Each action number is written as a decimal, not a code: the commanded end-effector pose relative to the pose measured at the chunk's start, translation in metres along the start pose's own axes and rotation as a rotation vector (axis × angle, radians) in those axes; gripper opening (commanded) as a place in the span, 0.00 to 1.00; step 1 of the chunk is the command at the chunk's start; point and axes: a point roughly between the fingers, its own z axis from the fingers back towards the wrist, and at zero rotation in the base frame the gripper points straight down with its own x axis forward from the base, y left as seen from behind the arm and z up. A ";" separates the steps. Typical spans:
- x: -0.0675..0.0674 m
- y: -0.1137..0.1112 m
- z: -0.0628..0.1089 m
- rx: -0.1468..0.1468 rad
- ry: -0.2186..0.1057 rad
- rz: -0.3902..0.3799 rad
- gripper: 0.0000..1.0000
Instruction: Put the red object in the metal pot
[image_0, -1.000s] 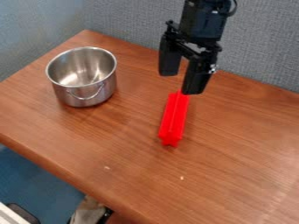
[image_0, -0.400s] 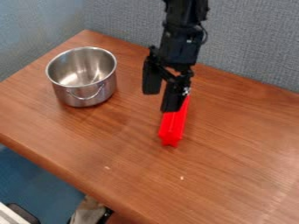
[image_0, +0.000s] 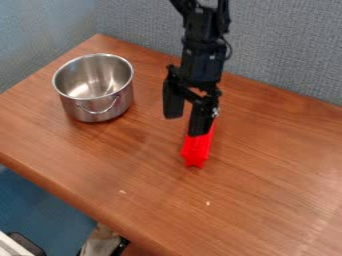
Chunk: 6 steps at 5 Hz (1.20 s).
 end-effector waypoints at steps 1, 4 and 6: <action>0.005 0.013 -0.010 0.005 -0.013 0.034 1.00; 0.020 0.048 -0.025 -0.004 0.079 -0.042 0.00; 0.024 0.050 -0.025 0.042 0.005 -0.025 0.00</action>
